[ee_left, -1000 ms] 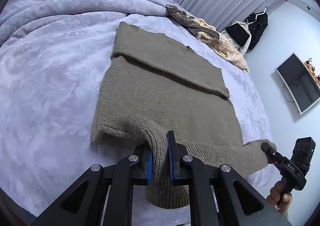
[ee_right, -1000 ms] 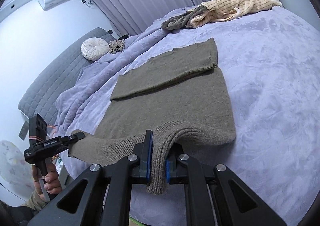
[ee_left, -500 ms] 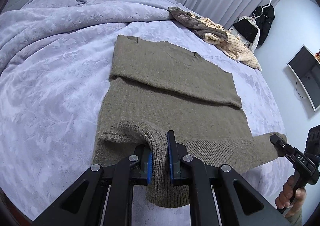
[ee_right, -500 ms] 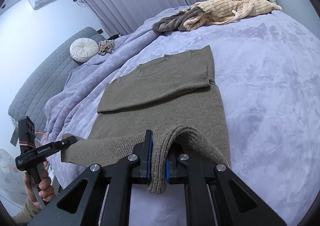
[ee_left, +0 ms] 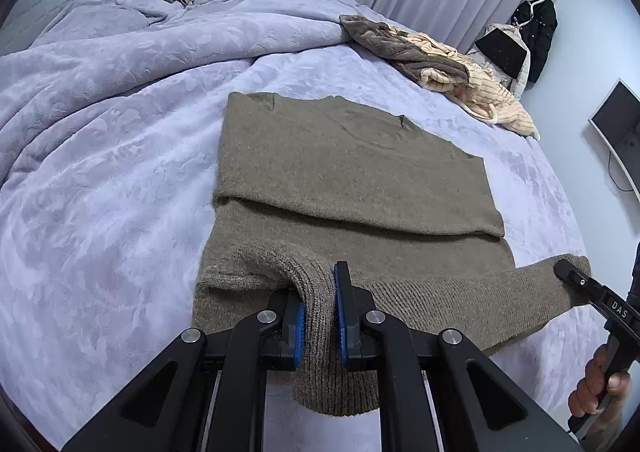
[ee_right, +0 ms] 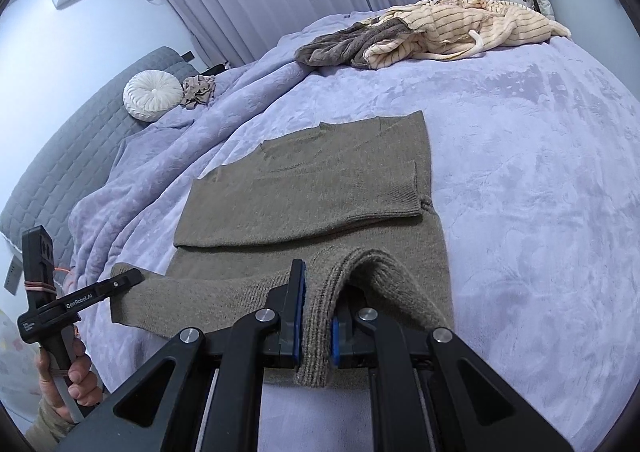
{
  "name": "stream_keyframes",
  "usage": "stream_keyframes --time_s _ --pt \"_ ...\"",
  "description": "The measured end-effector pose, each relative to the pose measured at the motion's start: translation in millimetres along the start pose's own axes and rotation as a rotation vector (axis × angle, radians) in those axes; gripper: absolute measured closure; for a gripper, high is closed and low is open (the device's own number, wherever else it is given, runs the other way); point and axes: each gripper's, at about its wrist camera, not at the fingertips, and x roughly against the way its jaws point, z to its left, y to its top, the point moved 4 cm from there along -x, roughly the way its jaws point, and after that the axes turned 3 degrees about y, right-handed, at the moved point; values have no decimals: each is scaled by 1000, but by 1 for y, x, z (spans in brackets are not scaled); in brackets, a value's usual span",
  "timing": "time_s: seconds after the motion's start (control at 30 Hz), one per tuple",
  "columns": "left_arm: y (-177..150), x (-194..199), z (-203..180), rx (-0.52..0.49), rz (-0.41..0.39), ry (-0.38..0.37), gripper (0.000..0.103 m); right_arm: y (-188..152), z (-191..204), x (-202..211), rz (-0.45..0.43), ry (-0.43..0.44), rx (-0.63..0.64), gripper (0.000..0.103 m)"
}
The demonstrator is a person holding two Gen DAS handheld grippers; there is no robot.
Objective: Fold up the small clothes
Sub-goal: 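Lift the hem with both tools and carry it over the body toward the collar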
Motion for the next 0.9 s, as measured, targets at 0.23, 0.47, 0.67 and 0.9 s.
stream_keyframes --time_s 0.23,0.47,0.67,0.9 --pt "17 -10 -2 -6 1 23 89 15 -1 -12 6 6 5 92" --pt "32 -18 -5 -14 -6 34 89 30 -6 -19 -3 2 3 92" --pt "49 -26 -4 15 -11 32 89 48 -3 -27 -17 3 10 92" --pt "72 -38 0 38 -13 36 89 71 0 -46 -21 -5 19 92"
